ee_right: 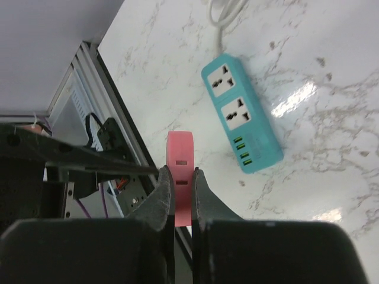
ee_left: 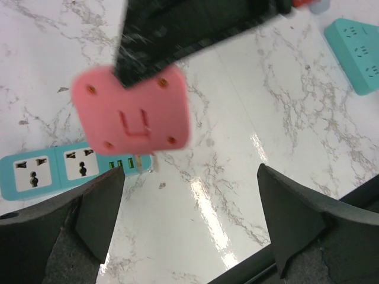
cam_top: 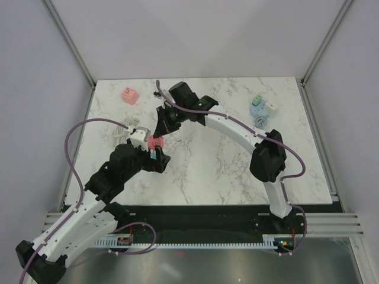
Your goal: Insert the plug
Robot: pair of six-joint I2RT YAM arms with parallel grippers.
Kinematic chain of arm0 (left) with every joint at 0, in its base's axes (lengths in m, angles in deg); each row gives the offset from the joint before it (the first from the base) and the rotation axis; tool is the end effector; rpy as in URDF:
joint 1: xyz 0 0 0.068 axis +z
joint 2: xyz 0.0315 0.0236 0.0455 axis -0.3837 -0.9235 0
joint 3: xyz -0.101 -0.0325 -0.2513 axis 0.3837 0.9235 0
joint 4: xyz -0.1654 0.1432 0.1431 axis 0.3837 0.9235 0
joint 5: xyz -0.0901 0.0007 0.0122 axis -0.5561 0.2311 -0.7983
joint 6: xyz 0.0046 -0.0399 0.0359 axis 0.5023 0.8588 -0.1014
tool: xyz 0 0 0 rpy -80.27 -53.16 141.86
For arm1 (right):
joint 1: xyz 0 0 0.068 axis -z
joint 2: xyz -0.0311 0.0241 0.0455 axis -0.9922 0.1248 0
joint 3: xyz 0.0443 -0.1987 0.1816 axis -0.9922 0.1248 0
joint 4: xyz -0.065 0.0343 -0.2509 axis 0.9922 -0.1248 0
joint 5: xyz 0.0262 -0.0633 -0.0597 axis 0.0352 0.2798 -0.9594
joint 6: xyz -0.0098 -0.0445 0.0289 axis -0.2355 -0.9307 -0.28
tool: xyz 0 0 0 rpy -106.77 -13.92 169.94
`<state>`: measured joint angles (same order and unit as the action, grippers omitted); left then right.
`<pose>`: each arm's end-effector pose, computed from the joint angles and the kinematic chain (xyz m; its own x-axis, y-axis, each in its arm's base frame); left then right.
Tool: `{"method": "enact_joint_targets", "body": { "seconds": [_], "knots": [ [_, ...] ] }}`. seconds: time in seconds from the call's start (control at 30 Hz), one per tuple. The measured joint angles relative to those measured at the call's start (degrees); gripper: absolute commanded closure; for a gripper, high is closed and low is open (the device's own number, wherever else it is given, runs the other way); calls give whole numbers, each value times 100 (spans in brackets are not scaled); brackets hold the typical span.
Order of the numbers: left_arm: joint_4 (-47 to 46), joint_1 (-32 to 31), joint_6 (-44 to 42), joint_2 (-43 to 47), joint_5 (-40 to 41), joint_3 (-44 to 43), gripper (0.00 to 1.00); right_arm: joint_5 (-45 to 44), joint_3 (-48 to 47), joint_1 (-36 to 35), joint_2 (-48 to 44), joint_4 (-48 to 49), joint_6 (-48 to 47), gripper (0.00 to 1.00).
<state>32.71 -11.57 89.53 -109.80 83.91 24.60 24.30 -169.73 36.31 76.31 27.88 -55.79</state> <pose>0.1324 -0.0871 0.2782 -0.4699 -0.0230 -0.8824 0.3956 0.8882 -0.2338 0.3151 0.3589 0.3131 -0.7571 -0.3386 -0.5588 -0.6504 0.4711 0.5958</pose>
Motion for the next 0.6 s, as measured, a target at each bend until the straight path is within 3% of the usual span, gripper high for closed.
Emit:
{"method": "enact_joint_targets", "body": {
  "seconds": [0.43, 0.53, 0.6],
  "knots": [
    [822, -28, 339, -402, 334, -492, 0, -94, -203, 339, 299, 1078, -9, 100],
    [1257, 385, 710, -828, 208, -1036, 0, -210, -199, 313, 304, 1270, -177, 100],
    [1368, 1040, 986, -1049, -83, -1333, 0, -341, -101, 291, 302, 1552, -315, 100]
  ]
}}
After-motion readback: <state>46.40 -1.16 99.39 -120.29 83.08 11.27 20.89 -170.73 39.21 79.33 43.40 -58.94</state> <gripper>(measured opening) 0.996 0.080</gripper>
